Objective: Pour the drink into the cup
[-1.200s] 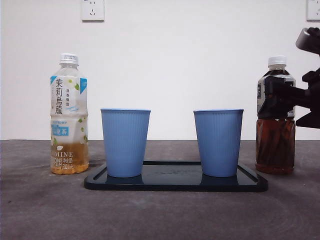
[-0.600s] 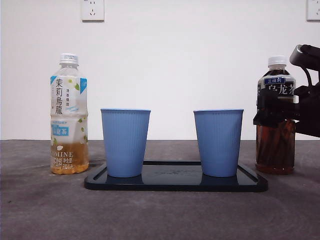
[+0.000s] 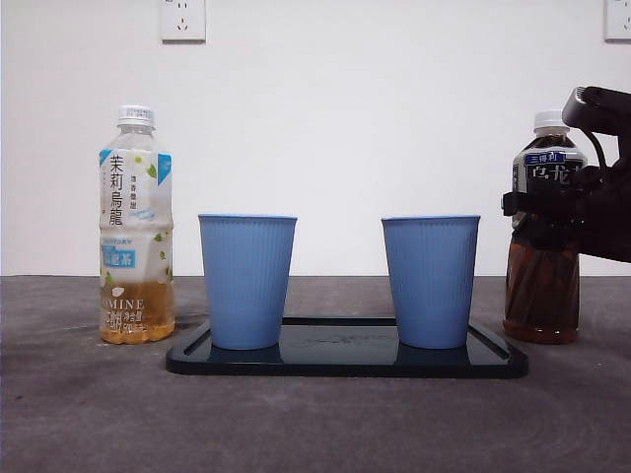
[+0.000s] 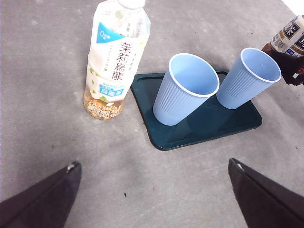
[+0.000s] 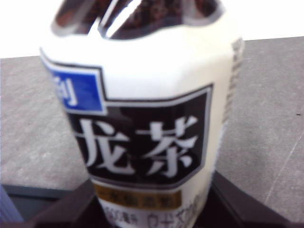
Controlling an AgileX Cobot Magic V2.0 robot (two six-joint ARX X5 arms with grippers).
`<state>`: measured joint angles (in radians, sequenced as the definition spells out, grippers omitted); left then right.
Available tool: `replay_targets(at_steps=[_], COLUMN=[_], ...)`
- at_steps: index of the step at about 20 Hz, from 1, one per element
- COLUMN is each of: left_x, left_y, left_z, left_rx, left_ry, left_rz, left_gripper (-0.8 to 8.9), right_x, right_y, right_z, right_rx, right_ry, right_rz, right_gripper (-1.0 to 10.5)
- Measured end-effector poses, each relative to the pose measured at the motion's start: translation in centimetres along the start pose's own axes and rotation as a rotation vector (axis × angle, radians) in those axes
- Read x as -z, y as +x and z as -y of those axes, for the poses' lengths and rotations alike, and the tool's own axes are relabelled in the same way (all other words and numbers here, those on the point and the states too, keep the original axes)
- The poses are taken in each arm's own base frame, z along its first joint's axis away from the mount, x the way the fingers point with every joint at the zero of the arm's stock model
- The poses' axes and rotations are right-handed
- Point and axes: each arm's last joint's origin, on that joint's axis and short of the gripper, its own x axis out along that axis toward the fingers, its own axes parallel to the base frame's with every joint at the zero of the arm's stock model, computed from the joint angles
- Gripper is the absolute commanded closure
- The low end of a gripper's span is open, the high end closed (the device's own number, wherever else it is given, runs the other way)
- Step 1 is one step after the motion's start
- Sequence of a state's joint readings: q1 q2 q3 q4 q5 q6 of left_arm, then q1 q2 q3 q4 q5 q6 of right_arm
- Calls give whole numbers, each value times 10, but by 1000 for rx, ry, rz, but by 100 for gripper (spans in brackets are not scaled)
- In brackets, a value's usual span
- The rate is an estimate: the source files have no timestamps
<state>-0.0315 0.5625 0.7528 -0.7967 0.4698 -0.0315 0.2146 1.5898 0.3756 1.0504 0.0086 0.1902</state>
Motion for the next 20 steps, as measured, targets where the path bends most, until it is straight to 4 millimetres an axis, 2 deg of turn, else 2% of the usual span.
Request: replay_targets(at_steps=[3,8,10,16,18,20], left_x=[0,0,0,0,0,0], left_y=[0,0,0,0,0,0], left_z=[0,0,0,0,0,0], left_rx=[0,0,0,0,0,0], left_ry=[0,1,3,8,8,8], left_rz=[0,0,0,0,0,1], left_gripper=[316,316,316,316,316,316], right_x=[-6,-30,-49,-127,-135,-134], right_y=[-6,-24,-28,-38,-42,-46], right_z=[-1,-4,-7,-20,-23,-27], right_rx=[4,50,70,119,111,117], right_ry=[-12,-57,-108,-367,-480,-603], right_rz=[-17,-63,-109,-248,-348,-431], right_gripper=[827,827,827,827,828,828])
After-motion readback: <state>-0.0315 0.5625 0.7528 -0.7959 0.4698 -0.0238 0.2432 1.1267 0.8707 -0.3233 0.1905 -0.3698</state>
